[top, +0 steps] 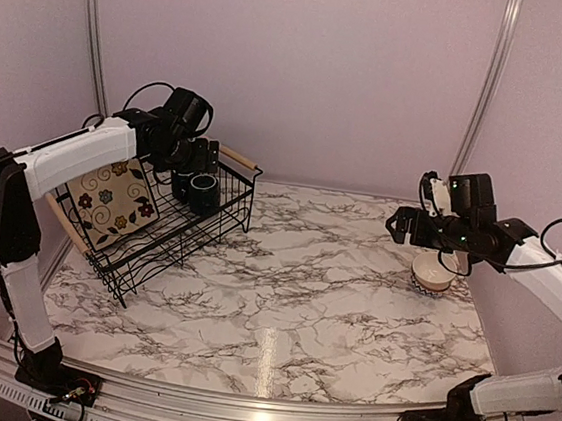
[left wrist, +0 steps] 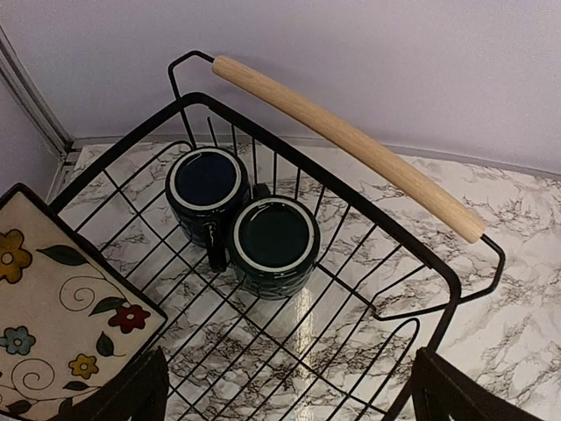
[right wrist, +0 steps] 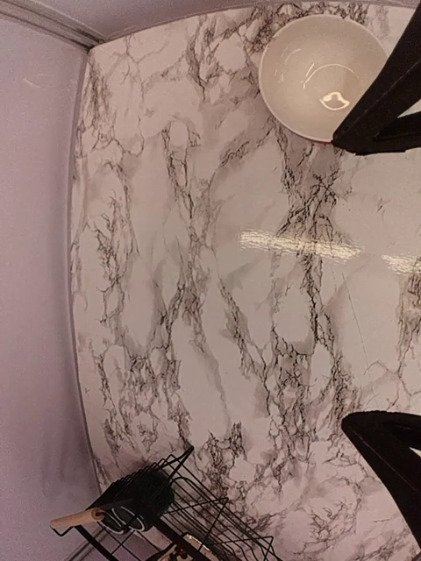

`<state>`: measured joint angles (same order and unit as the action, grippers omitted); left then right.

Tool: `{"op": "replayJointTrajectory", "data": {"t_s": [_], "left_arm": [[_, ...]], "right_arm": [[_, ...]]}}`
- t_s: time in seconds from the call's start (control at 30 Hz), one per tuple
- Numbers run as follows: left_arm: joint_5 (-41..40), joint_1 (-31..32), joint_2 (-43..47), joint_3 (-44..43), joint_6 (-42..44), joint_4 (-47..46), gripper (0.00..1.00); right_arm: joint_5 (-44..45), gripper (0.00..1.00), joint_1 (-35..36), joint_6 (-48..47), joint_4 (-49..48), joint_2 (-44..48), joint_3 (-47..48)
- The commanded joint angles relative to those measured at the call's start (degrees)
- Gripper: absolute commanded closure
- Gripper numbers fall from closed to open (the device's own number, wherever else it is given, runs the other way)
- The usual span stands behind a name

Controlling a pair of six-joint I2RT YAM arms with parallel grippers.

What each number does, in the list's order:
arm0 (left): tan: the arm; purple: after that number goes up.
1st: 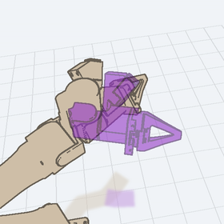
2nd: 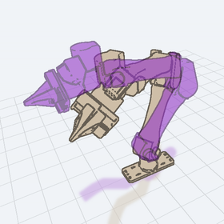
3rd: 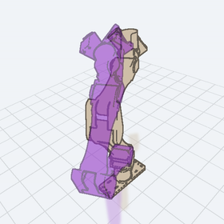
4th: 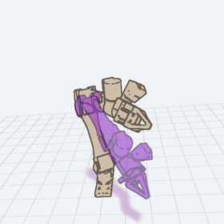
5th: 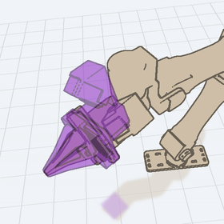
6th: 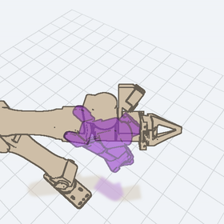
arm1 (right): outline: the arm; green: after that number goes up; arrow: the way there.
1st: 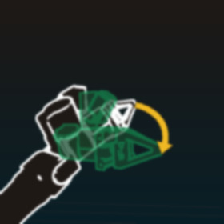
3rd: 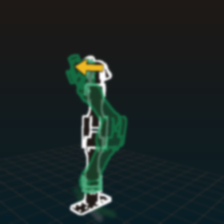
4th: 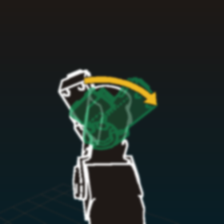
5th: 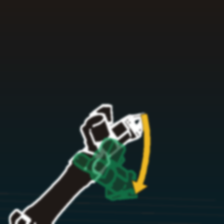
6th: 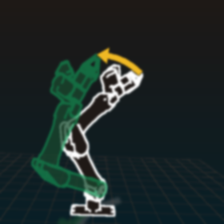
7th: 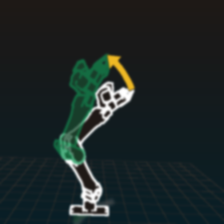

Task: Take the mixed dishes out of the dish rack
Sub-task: Grab the cup from the dish rack.

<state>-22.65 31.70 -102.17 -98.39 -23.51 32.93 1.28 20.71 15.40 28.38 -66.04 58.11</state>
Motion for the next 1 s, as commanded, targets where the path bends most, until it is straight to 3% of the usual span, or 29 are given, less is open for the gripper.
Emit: {"op": "replayJointTrajectory", "data": {"t_s": [0.0, 0.5, 0.7, 0.97], "left_arm": [[2.38, -2.52, -7.87, -5.97, 0.22, 3.77, 0.01], [5.02, -5.65, -27.56, -21.72, 0.30, 5.68, 0.01], [2.36, -6.59, -30.85, -25.29, -1.24, 7.52, 0.01], [6.90, -7.37, -33.36, -26.87, -0.54, 5.55, 0.01]], "right_arm": [[1.87, 0.02, 1.15, 1.55, -0.63, 0.53, 0.11], [4.37, 0.01, 1.24, 0.23, 0.68, 4.52, -1.81], [4.76, 0.01, 1.24, -0.10, 0.45, 4.52, -1.77], [4.81, 0.01, 1.25, -0.19, -0.43, 3.55, -1.71]]}}
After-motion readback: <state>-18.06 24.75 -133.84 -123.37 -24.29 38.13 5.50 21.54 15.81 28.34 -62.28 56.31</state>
